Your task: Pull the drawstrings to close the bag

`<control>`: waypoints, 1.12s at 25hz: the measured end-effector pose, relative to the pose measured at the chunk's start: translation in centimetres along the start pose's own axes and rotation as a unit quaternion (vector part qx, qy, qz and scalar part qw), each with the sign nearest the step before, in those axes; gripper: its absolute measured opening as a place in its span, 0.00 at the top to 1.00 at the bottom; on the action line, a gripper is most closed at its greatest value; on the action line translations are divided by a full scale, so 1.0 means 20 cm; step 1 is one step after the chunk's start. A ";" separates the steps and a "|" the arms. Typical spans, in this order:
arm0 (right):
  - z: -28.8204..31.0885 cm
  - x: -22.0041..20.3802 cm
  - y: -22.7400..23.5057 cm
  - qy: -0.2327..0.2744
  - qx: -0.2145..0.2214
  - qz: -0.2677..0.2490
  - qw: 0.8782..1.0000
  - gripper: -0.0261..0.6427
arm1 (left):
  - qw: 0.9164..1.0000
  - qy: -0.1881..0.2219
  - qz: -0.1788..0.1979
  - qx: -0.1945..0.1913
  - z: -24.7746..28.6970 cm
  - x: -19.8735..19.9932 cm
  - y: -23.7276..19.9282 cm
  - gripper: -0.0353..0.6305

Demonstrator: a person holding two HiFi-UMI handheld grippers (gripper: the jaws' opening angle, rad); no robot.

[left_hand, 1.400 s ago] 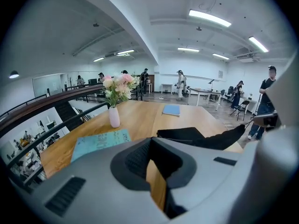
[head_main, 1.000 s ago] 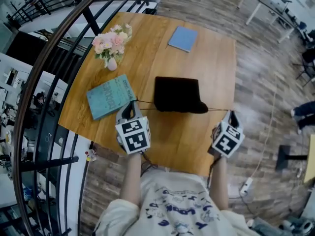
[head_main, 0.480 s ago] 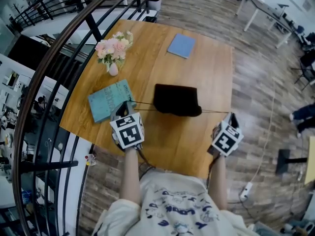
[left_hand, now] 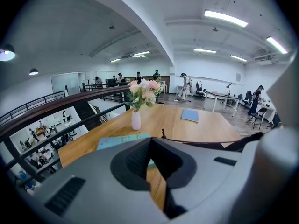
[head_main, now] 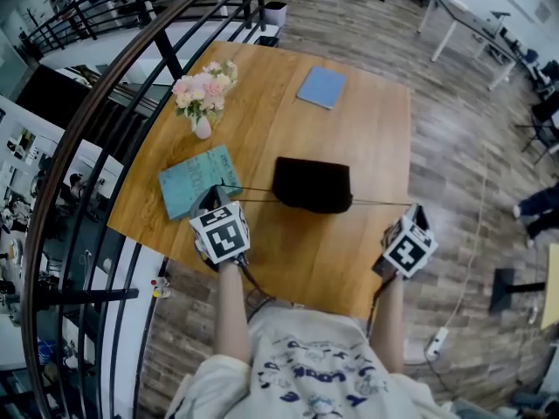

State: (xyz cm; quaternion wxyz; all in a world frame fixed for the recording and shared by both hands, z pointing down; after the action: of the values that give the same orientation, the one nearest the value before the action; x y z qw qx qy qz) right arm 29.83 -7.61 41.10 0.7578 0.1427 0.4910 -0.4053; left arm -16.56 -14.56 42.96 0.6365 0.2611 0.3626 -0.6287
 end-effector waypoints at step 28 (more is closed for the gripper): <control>0.07 0.00 0.09 -0.002 -0.028 0.021 0.999 0.93 | 0.999 -0.002 -0.030 0.042 0.01 -0.04 -0.15 0.94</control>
State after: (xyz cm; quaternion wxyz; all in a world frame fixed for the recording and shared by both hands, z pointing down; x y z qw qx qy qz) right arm 32.04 -7.34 41.42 0.7711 0.1307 0.4973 -0.3755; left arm -19.35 -14.45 44.15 0.6064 0.2754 0.3419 -0.6629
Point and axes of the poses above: the fingertips, and each gripper's own axes: z forward along the fingers, y to its right, x out of its top, the point moved 5 cm from there along -z, backward along the fingers, and after that the axes turned 11 degrees about -x, right-handed, at the moved point
